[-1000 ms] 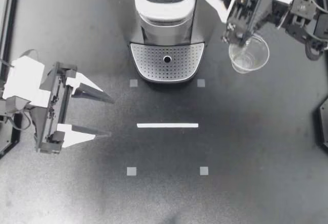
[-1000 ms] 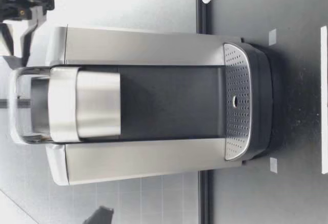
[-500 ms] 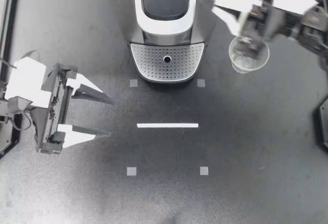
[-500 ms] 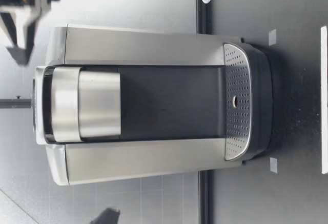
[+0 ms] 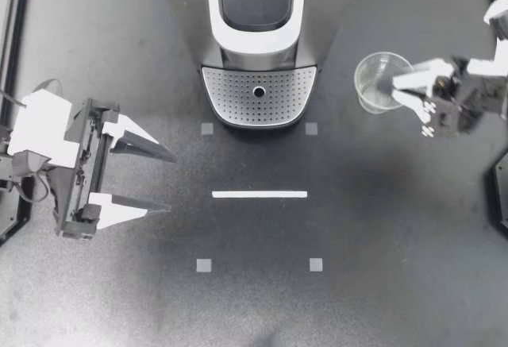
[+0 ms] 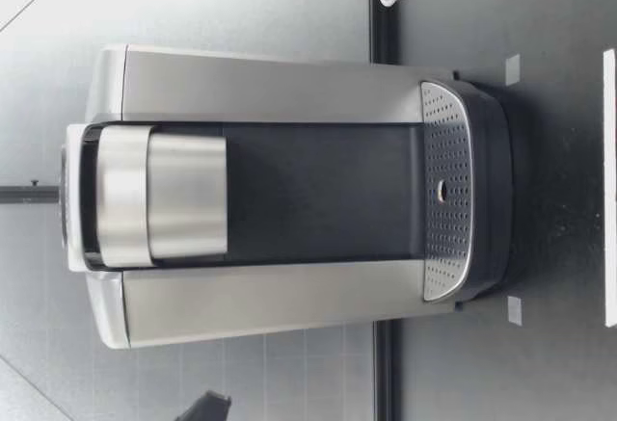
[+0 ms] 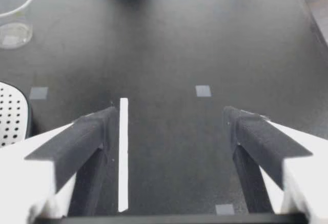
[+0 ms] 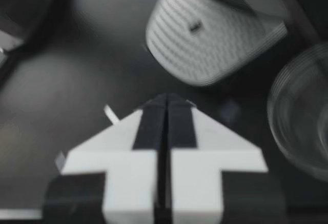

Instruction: Place the coffee capsule inside the capsule container, then place the cup onto the center of the cup tray, then push the 'Hot Water' and 'Travel Mug' buttons.

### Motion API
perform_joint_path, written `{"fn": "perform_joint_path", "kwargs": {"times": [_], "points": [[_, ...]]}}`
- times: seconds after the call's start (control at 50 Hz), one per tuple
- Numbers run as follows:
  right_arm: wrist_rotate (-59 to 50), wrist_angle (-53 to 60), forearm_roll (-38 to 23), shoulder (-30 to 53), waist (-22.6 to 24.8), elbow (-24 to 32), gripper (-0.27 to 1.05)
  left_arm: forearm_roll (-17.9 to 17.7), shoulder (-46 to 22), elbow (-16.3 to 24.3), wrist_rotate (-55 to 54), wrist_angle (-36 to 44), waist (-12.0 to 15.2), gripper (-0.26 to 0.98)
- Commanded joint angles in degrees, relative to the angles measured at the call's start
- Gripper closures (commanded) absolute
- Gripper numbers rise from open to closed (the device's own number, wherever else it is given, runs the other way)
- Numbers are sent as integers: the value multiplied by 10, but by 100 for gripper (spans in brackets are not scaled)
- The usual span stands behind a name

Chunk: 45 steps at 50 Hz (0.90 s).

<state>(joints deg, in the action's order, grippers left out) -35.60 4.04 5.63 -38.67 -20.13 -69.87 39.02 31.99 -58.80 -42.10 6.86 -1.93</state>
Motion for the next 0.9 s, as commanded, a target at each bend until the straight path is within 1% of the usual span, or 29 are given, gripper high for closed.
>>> {"fn": "perform_joint_path", "kwargs": {"times": [0.0, 0.1, 0.22, 0.32, 0.38, 0.54, 0.62, 0.68, 0.88], "points": [[-21, -33, 2, -18, -22, -4, 69, -1, 3, 5, 0, 4, 1, 2], [-59, -83, 1, -49, -66, -20, 67, -1, 3, 3, -1, 5, 1, 2], [-73, -102, -2, -82, -120, -42, 61, -1, 3, 0, -1, 5, 1, 2], [-75, -103, -2, -98, -156, -60, 53, -1, 3, -2, -1, 4, 1, 2], [-76, -103, -1, -102, -173, -67, 45, -1, 3, -4, -1, 5, 1, 2], [-76, -102, -1, -89, -181, -69, 27, -1, 3, -8, 0, 4, 1, 2], [-79, -101, -1, -71, -181, -68, 21, -1, 3, -10, 0, 4, 2, 2], [-84, -98, -1, -59, -181, -65, 19, -1, 3, -11, -1, 4, 4, 2], [-90, -78, -1, -16, -181, -55, 19, -1, 3, -15, -1, 4, 11, 2]]}}
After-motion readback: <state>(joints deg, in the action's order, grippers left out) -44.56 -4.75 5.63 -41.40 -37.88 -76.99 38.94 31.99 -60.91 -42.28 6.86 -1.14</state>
